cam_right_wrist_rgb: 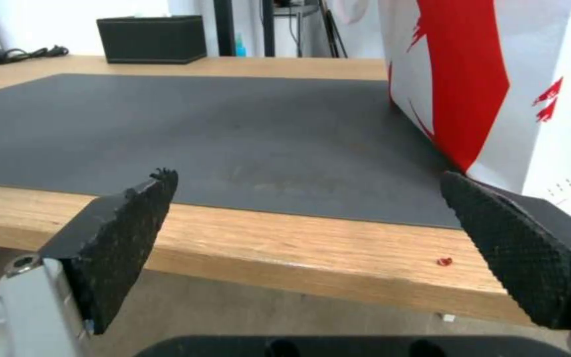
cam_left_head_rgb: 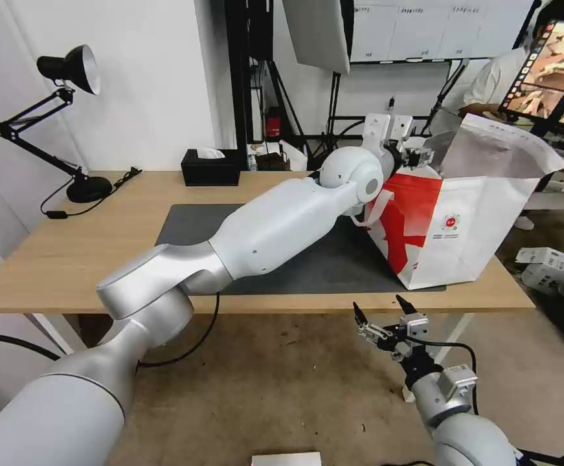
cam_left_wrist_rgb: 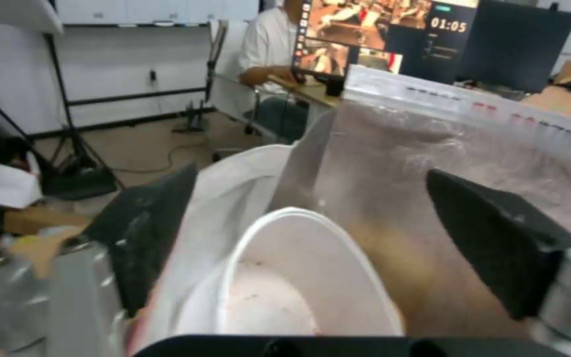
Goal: Pick up the trash from the table and place it into the takeout bag.
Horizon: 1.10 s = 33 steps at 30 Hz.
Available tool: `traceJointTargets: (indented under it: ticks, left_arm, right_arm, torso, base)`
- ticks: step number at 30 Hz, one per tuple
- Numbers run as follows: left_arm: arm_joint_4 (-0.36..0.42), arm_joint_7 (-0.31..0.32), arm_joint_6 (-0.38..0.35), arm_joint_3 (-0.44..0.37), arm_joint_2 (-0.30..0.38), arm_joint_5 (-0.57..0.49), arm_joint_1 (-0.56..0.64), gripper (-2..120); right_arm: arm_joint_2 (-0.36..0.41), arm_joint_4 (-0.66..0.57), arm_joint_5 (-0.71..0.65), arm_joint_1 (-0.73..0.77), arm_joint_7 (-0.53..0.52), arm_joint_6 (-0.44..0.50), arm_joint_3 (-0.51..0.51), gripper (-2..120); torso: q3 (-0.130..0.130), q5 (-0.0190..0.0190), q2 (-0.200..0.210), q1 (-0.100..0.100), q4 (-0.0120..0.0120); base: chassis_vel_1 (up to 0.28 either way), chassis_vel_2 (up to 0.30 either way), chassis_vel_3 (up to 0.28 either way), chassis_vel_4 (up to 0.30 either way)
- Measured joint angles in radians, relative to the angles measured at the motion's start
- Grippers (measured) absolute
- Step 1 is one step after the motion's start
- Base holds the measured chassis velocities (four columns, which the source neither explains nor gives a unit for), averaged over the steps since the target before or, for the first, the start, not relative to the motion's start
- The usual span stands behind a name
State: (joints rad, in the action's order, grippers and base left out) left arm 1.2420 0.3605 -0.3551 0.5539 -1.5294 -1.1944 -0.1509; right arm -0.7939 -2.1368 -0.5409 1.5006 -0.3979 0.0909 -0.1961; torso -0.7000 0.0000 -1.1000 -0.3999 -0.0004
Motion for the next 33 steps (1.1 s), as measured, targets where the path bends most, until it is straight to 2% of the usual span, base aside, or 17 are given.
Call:
traceJointTargets:
  ticks: [2,4,8,10,12,14,15,18,19,22,23,26,27,30,31,32,33]
  left_arm:
    - [0.018,0.001,-0.019,-0.003,0.020,0.001,-0.001,97]
    - [0.068,0.006,-0.057,-0.026,0.080,0.016,0.006,100]
    - [0.126,0.008,-0.061,-0.053,0.139,0.026,0.029,100]
    - [0.207,0.029,-0.033,-0.075,0.220,0.023,0.068,100]
    - [0.224,0.031,-0.025,-0.076,0.237,0.021,0.077,100]
    - [0.278,0.034,-0.003,-0.086,0.301,0.020,0.114,100]
    - [0.278,0.034,-0.003,-0.086,0.301,0.020,0.114,100]
    - [0.390,0.031,0.022,-0.146,0.426,0.030,0.216,100]
    - [0.390,0.031,0.022,-0.146,0.426,0.030,0.216,100]
    - [0.501,0.008,0.032,-0.236,0.556,0.084,0.343,100]
    - [0.501,0.008,0.032,-0.236,0.556,0.084,0.343,100]
    - [0.631,-0.035,0.039,-0.390,0.681,0.146,0.532,100]
    - [0.631,-0.035,0.039,-0.390,0.681,0.146,0.532,100]
    - [0.754,-0.077,0.057,-0.617,0.787,0.214,0.805,100]
    - [0.754,-0.077,0.057,-0.617,0.787,0.214,0.805,100]
    - [0.797,-0.086,0.075,-0.704,0.815,0.242,0.926,100]
    - [0.813,-0.087,0.079,-0.738,0.819,0.249,0.972,100]
  right_arm:
    - [0.000,0.000,0.000,0.000,0.000,0.000,0.000,100]
    - [0.000,0.000,0.000,0.000,0.000,0.000,0.000,100]
    - [0.000,0.000,0.000,0.000,0.000,0.000,0.000,100]
    - [0.000,0.000,0.000,0.000,0.000,0.000,0.000,100]
    - [0.000,0.000,0.000,0.000,0.000,0.000,0.000,100]
    - [0.000,0.000,0.000,0.000,0.000,0.000,0.000,100]
    - [0.000,0.000,0.000,0.000,0.000,0.000,0.000,100]
    - [0.000,0.000,0.000,0.000,0.000,0.000,0.000,100]
    - [0.000,0.000,0.000,0.000,0.000,0.000,0.000,100]
    - [0.000,0.000,0.000,0.000,0.000,0.000,0.000,100]
    - [0.000,0.000,0.000,0.000,0.000,0.000,0.000,100]
    - [0.000,0.000,0.000,0.000,0.000,0.000,0.000,100]
    - [0.000,0.000,0.000,0.000,0.000,0.000,0.000,100]
    - [0.000,0.000,0.000,0.000,-0.001,0.000,0.000,100]
    - [0.000,0.000,0.000,0.000,-0.001,0.000,0.000,100]
    - [0.000,0.000,0.000,0.000,0.000,0.000,0.000,100]
    - [0.000,0.000,0.000,0.000,0.000,0.000,0.000,100]
  torso:
    - [0.000,0.0000,0.000,0.000,0.0000]
    - [0.000,-0.0001,0.000,0.000,0.0006]
    - [0.000,-0.0003,0.000,0.000,0.0005]
    - [0.000,-0.0004,0.000,0.000,0.0007]
    - [0.000,-0.0006,0.000,0.000,0.0007]
    - [0.000,-0.0005,0.000,0.000,0.0004]
    - [0.000,-0.0005,0.000,0.000,0.0004]
    - [0.000,-0.0005,0.000,0.000,0.0000]
    - [0.000,-0.0005,0.000,0.000,0.0000]
    - [0.000,-0.0005,0.000,0.000,0.0005]
    - [0.000,-0.0005,0.000,0.000,0.0005]
    - [0.000,-0.0007,0.000,0.000,0.0007]
    - [0.000,-0.0007,0.000,0.000,0.0007]
    - [0.000,-0.0007,0.000,0.000,0.0008]
    - [0.000,-0.0007,0.000,0.000,0.0008]
    - [0.000,-0.0001,0.000,0.000,0.0012]
    - [0.000,-0.0003,0.000,0.000,0.0011]
  base:
    - [0.000,0.000,0.000,0.000]
    - [0.000,0.000,0.000,0.000]
    - [0.000,0.000,0.000,0.000]
    - [0.000,0.000,0.000,0.000]
    - [0.000,0.000,0.000,0.000]
    - [0.000,0.000,0.000,0.000]
    - [0.000,0.000,0.000,0.000]
    - [0.000,0.000,0.000,0.000]
    - [0.000,0.000,0.000,0.000]
    - [0.000,0.000,0.000,0.000]
    - [0.000,0.000,0.000,0.000]
    - [0.000,0.000,0.000,0.000]
    - [0.000,0.000,0.000,0.000]
    - [0.000,0.000,0.000,0.000]
    - [0.000,0.000,0.000,0.000]
    - [0.000,0.000,0.000,0.000]
    - [0.000,0.000,0.000,0.000]
